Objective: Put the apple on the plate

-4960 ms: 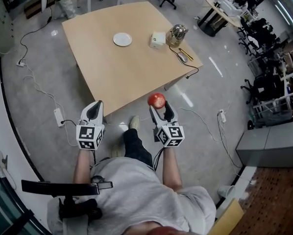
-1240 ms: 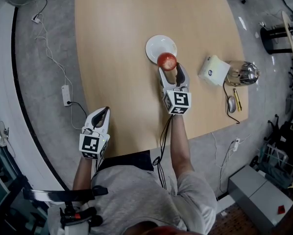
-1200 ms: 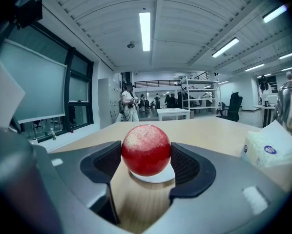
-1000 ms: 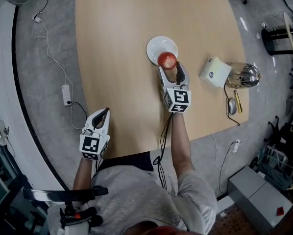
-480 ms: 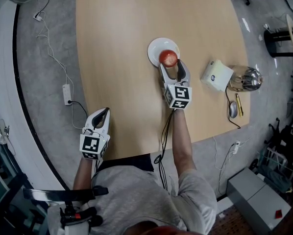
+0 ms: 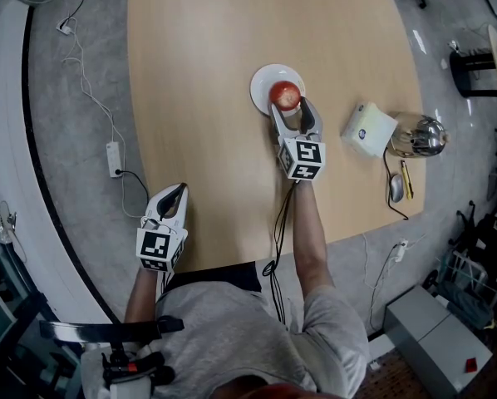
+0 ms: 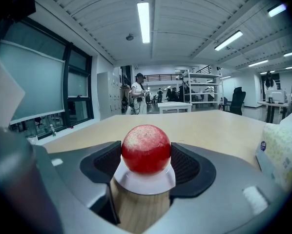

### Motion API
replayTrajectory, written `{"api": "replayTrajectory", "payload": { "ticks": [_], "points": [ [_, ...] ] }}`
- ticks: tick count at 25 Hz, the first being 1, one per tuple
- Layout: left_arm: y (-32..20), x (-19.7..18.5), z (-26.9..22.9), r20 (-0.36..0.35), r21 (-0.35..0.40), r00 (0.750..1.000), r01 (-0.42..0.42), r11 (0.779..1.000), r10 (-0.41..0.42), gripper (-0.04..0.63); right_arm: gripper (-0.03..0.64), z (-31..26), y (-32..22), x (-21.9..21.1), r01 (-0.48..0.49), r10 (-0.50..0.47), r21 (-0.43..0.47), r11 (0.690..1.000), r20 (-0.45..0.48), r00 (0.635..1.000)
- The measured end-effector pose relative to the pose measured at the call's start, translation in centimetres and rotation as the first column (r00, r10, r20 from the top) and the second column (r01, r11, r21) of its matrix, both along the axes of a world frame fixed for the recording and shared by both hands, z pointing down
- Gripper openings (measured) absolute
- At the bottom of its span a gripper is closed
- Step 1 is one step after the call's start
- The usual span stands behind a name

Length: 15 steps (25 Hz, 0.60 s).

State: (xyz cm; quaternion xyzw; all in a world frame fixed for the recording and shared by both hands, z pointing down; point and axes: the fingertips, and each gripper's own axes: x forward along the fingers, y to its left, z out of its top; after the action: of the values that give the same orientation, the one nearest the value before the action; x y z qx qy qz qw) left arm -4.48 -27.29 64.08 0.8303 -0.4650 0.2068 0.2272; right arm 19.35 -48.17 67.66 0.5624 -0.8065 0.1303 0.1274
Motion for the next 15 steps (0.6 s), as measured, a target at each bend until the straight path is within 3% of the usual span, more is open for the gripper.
{"api": "replayTrajectory", "payload": {
  "ticks": [15],
  "points": [
    [-0.16, -0.01, 0.11, -0.002, -0.005, 1.0, 0.003, 1.0, -0.003, 0.02, 0.325, 0.89, -0.38, -0.41, 0.008, -0.008, -0.006, 1.0, -0.002, 1.0]
  ]
}}
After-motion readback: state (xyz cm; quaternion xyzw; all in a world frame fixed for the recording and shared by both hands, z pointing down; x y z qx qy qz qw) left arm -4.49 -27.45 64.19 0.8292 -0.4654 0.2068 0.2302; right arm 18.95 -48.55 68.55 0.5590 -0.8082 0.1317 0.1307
